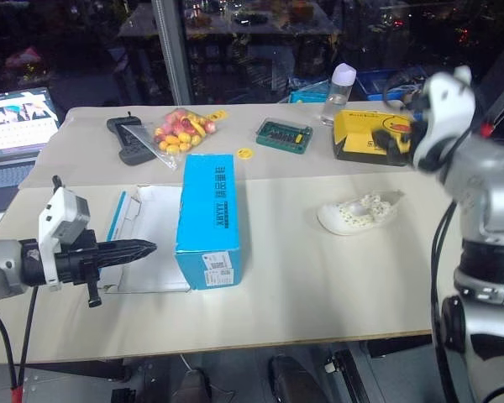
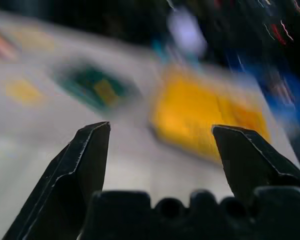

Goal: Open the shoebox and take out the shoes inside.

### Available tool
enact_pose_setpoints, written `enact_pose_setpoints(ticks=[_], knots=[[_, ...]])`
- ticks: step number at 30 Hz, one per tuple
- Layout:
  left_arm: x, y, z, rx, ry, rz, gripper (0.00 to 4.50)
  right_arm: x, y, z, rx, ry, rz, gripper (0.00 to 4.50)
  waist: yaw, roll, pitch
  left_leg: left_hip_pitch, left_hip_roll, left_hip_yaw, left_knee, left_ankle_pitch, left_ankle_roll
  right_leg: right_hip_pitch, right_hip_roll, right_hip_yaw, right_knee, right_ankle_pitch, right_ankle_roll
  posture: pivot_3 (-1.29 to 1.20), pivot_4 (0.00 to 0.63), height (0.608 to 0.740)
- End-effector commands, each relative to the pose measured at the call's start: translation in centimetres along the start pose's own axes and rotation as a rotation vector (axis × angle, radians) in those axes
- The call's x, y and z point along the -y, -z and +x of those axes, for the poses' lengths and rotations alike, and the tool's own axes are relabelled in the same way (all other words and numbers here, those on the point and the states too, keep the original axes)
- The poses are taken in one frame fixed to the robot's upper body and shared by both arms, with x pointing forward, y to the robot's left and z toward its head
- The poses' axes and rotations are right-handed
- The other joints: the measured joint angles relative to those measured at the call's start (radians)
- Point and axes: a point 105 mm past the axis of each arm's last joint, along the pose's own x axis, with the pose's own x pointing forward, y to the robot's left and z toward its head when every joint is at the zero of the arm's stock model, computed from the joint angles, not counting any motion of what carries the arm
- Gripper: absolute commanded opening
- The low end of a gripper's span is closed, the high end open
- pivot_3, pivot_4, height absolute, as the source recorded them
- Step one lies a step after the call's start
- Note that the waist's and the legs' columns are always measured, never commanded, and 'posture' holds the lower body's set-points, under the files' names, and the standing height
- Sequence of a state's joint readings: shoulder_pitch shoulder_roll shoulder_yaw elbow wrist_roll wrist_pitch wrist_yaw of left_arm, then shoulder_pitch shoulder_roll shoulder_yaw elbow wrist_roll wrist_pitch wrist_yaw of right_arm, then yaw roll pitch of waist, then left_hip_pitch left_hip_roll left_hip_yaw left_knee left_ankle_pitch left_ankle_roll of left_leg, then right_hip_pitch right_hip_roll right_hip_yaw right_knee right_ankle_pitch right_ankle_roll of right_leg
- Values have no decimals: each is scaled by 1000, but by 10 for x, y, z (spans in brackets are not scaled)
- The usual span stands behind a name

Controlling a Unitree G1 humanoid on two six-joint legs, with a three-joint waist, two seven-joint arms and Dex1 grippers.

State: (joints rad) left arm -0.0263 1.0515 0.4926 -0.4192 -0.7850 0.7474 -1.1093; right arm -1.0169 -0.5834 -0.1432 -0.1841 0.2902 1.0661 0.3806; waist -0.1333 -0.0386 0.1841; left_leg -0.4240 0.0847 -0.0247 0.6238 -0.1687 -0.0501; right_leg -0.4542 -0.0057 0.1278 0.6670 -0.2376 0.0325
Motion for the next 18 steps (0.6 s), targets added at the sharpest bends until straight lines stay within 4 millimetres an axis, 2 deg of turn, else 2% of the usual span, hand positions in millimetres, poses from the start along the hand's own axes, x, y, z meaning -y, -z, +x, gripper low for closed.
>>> enact_pose_setpoints(ticks=[1, 2, 3, 5, 8, 10, 14, 18], knots=[[2, -9, 1, 29, -4, 42, 0, -93, -26, 8, 112, -403, 112, 3881, -4, 0, 0, 0, 0, -1, 0, 0, 0, 0, 0, 0, 1, 0, 0, 0, 150, 726], [2, -9, 1, 31, -2, 42, 0, -115, -27, 10, 112, -486, 154, 3881, -5, 0, 0, 0, 0, -1, 0, 0, 0, 0, 0, 0, 1, 0, 0, 0, 150, 726], [2, -9, 2, 32, -1, 42, 0, -129, -28, 11, 109, -535, 181, 3881, -4, 0, 0, 0, 0, -1, 1, 0, 0, 0, 0, 0, 2, 0, 0, 0, 150, 726], [4, -9, 3, 39, 0, 41, 0, -155, -9, 12, 31, -612, 182, 3881, 5, 1, 0, -3, 0, -1, 2, 1, 0, -2, 0, 0, 4, 0, 0, 0, 150, 726], [5, -9, 5, 46, -2, 37, 0, -181, 12, 7, -49, -719, 185, 3881, 31, -3, -2, -6, -1, -1, 4, 1, 0, -2, -3, -4, 3, 0, 1, 0, 150, 726], [6, -9, 5, 47, -3, 36, 0, -192, 24, 3, -93, -768, 168, 3881, 37, -3, -2, -8, -1, -1, 5, 1, 0, -1, -4, -4, -2, 0, 2, 0, 150, 726], [5, -10, 5, 55, -13, 37, 0, -200, 56, -4, -206, -818, 127, 3881, 38, -3, -2, -9, -1, -1, 5, 1, 0, -2, -4, -4, -2, 1, 2, 0, 150, 726], [6, -9, 5, 53, -13, 37, 0, -197, 87, -13, -313, -827, 93, 3881, 37, -4, -3, -6, -1, -1, 4, 1, 0, 0, -3, -4, -1, 0, 2, 0, 150, 726]])
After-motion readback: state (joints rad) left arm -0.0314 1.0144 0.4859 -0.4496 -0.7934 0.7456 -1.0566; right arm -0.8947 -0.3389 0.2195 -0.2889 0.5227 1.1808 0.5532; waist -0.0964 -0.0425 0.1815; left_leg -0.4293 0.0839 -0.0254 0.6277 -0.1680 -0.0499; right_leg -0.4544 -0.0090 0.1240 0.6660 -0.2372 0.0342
